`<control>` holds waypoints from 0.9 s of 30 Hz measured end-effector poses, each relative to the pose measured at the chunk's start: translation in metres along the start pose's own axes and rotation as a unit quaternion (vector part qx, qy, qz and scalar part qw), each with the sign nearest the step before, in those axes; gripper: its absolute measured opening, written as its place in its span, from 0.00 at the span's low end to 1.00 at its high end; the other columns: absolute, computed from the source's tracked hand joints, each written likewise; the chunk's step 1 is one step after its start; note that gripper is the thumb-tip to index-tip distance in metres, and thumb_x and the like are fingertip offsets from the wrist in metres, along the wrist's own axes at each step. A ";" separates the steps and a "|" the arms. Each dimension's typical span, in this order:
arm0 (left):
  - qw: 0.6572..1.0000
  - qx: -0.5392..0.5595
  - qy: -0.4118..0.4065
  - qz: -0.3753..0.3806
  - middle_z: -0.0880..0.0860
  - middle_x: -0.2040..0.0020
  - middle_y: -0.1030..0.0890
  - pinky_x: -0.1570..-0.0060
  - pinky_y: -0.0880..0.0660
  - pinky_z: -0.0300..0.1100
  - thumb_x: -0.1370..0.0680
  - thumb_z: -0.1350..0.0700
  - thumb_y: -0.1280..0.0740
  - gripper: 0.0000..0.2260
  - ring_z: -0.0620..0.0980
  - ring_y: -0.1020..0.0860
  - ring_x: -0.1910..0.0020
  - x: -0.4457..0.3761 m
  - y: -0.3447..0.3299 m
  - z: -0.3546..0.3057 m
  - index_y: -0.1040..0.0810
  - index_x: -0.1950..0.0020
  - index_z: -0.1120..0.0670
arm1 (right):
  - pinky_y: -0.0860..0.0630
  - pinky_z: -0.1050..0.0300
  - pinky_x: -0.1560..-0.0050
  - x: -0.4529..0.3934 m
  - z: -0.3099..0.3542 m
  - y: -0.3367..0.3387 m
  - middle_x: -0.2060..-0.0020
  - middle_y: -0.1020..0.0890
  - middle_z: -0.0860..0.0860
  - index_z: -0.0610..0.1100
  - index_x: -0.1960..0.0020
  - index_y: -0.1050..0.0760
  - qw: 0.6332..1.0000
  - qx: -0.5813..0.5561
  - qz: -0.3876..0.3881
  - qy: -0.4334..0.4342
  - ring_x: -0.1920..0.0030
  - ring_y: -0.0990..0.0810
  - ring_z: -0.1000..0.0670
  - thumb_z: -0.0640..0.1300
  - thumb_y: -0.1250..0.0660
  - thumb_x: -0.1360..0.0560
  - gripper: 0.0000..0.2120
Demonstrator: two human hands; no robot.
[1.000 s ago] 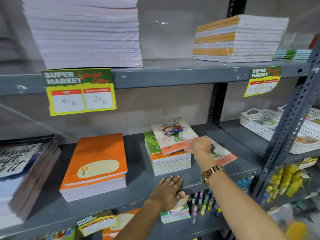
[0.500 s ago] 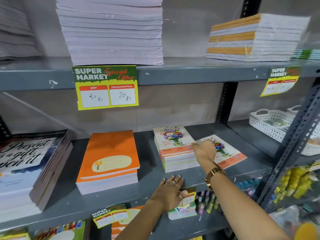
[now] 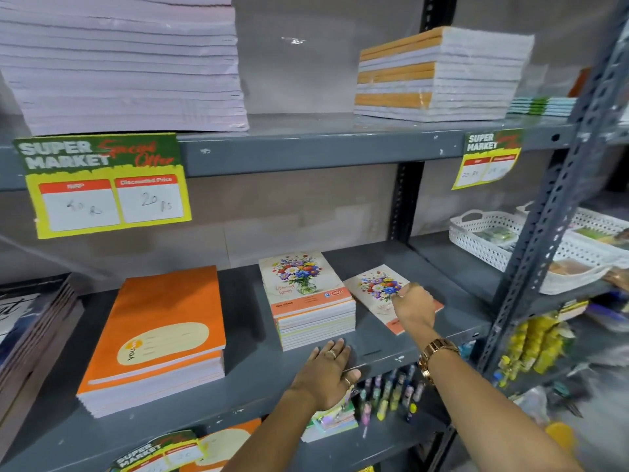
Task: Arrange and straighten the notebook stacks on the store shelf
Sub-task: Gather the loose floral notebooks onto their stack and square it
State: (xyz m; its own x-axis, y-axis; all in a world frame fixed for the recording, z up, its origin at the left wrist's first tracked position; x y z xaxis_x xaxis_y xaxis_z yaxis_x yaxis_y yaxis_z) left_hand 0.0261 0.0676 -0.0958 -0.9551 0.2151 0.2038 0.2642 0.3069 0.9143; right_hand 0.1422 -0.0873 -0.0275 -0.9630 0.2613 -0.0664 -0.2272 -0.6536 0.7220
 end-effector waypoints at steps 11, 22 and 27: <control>0.999 -0.016 -0.027 -0.021 0.54 0.22 0.52 0.24 0.56 0.49 0.19 0.47 0.49 0.26 0.53 0.54 0.23 -0.054 -0.004 -0.037 0.51 0.24 0.57 | 0.23 0.48 0.42 -0.051 -0.044 0.000 0.42 0.22 0.39 0.36 0.41 0.28 0.994 0.067 0.087 -0.029 0.41 0.24 0.40 0.50 0.30 0.29 0.23; 0.998 -0.043 -0.035 -0.034 0.53 0.22 0.54 0.24 0.57 0.46 0.19 0.49 0.50 0.26 0.51 0.56 0.23 -0.068 -0.014 -0.036 0.55 0.24 0.55 | 0.27 0.48 0.40 -0.081 -0.056 -0.009 0.39 0.26 0.40 0.39 0.40 0.28 0.978 0.165 0.094 -0.085 0.37 0.33 0.41 0.49 0.27 0.31 0.25; 0.998 -0.047 -0.038 -0.026 0.53 0.22 0.54 0.25 0.58 0.46 0.19 0.48 0.50 0.27 0.51 0.56 0.23 -0.069 -0.013 -0.036 0.55 0.24 0.55 | 0.27 0.47 0.41 -0.074 -0.049 0.000 0.38 0.27 0.38 0.35 0.39 0.30 0.986 0.135 0.035 -0.088 0.36 0.33 0.39 0.46 0.30 0.28 0.23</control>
State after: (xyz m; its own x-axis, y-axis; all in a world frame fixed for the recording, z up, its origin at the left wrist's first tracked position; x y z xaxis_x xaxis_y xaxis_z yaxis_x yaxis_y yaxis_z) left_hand 0.0832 0.0153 -0.1092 -0.9535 0.2714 0.1314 0.1973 0.2320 0.9525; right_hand 0.2065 -0.1410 -0.0563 -0.9294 0.3567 0.0942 -0.0903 -0.4675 0.8794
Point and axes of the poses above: each hand's wrist, its own x-axis away from the middle knuckle, its own y-axis out of the back of the hand, z = x × y, the point moved 4 cm from there along -x, towards the middle knuckle
